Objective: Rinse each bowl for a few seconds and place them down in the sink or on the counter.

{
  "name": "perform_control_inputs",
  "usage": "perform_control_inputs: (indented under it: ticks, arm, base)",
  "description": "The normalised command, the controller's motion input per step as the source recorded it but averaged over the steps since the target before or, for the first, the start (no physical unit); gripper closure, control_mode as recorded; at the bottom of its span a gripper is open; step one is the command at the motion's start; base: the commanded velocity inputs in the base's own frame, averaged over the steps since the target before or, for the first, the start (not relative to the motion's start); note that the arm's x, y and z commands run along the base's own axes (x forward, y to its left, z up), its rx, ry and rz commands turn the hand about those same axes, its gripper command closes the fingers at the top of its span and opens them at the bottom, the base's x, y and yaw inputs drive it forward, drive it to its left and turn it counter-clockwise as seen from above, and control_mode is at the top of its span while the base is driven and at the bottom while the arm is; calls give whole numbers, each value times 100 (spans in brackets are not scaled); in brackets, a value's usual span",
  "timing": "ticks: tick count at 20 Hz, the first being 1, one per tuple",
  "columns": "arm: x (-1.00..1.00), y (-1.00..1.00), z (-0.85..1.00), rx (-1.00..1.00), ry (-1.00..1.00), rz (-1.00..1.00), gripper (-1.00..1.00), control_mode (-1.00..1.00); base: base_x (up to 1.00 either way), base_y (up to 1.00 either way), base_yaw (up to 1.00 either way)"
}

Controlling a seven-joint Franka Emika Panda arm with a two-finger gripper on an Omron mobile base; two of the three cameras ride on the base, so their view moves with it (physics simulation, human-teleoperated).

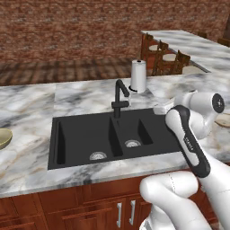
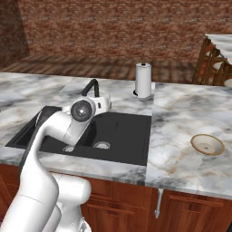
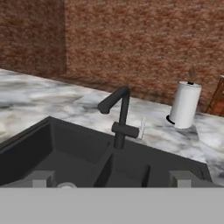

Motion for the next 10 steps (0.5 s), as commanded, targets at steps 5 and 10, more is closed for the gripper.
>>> perform_control_inputs:
  ticks: [5, 10]
  arm:
    - [15, -7, 0, 0, -8, 7, -100, -100]
    - [20, -3, 0, 0, -6, 5, -100, -100]
  base:
    - [0, 0, 0]
    - [0, 0, 0]
